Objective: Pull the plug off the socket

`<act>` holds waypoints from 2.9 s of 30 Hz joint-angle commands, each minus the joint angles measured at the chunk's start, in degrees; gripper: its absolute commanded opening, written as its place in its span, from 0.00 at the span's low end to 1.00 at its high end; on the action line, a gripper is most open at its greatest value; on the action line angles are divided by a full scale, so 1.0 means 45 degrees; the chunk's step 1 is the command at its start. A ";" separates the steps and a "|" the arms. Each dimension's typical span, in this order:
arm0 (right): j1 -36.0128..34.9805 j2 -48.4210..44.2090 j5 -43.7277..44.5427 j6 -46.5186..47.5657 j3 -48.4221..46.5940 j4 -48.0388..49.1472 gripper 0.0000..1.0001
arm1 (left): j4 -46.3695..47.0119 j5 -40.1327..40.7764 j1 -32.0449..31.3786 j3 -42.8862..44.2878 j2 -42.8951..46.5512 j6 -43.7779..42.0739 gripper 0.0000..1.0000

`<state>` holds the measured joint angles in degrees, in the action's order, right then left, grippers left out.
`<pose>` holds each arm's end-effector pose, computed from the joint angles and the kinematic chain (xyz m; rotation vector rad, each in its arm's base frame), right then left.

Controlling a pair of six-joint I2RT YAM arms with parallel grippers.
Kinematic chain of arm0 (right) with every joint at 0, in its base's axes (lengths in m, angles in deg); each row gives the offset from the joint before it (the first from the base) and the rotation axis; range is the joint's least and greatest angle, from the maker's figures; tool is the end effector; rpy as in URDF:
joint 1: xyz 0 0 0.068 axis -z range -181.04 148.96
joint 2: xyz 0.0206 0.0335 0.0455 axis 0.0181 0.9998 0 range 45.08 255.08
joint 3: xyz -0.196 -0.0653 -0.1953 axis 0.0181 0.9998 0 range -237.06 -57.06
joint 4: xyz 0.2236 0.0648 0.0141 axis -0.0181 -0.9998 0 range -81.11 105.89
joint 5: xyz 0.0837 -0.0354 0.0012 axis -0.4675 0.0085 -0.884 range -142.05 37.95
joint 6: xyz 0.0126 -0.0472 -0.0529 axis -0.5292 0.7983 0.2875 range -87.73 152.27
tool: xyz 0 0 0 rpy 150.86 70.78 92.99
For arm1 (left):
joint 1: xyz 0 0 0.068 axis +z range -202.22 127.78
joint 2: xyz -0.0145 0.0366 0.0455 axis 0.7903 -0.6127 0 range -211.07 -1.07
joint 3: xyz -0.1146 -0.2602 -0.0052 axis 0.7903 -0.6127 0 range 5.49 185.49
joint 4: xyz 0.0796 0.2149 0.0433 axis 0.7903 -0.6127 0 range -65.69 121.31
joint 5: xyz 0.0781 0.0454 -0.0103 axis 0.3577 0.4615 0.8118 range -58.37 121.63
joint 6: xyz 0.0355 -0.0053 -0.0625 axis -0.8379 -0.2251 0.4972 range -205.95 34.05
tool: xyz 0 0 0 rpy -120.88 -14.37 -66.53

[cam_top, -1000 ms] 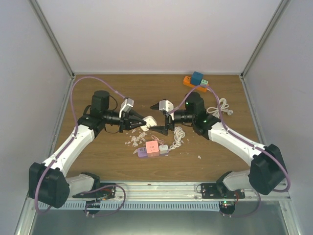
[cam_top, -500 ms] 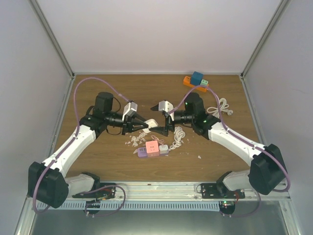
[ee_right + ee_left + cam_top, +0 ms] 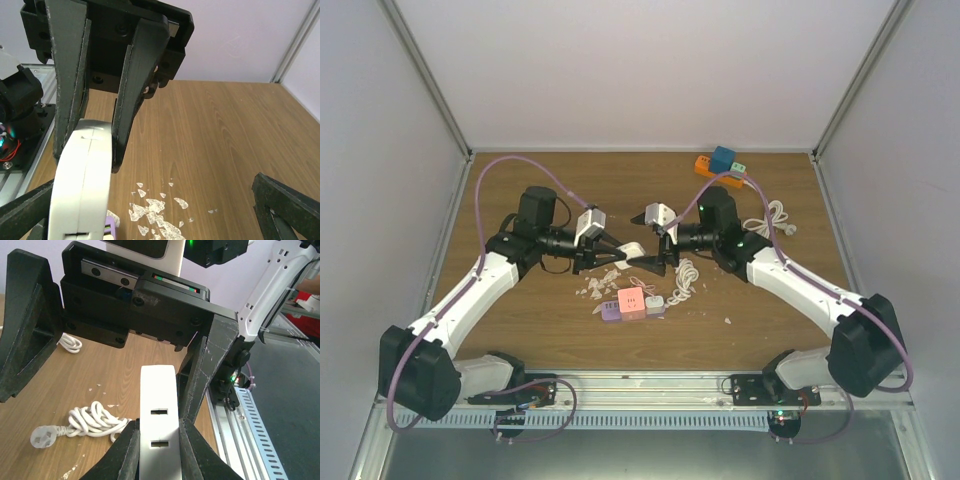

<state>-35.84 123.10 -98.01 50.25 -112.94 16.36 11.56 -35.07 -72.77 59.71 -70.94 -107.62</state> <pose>0.2148 0.2015 0.3154 -1.3144 1.4372 0.9710 0.1937 -0.1313 0.3160 1.2787 1.5308 -1.2331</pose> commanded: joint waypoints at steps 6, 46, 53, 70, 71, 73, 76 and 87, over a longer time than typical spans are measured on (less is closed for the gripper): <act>0.0376 -0.0073 0.0708 0.0107 -0.0937 0.0574 1.00 | -0.0731 -0.0232 -0.0505 -0.0133 0.0234 0.0021 0.00; 0.0390 0.0189 -0.1045 0.1925 0.0025 -0.0733 1.00 | -0.0752 0.7634 0.4986 0.1939 -0.2544 -0.0220 0.00; 0.0386 0.0651 -0.1197 0.2199 0.0080 -0.0983 1.00 | 0.0362 1.0881 0.6123 0.2656 -0.4353 -0.1721 0.00; 0.0390 0.0861 -0.1404 0.2430 0.0152 -0.1177 1.00 | 0.5221 1.6686 0.6248 0.3360 -0.8273 -0.5596 0.00; 0.0386 0.0897 -0.1406 0.2431 0.0147 -0.1188 1.00 | 0.5523 1.6876 0.6248 0.3384 -0.8516 -0.5785 0.00; 0.0391 0.0984 -0.1421 0.2445 0.0110 -0.1244 1.00 | 0.6113 1.7226 0.6258 0.3410 -0.8971 -0.6068 0.00; 0.0391 0.1080 -0.1432 0.2516 0.0111 -0.1313 1.00 | 0.6791 1.7530 0.6248 0.3455 -0.9485 -0.6307 0.00; 0.0391 0.1195 -0.1701 0.2509 0.0117 -0.1330 1.00 | 0.7522 1.7769 0.6248 0.3751 -1.0746 -0.6532 0.09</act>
<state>-34.40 127.88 -103.93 60.94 -112.98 10.53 39.51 43.77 -45.02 74.96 -117.69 -136.41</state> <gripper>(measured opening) 0.995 0.176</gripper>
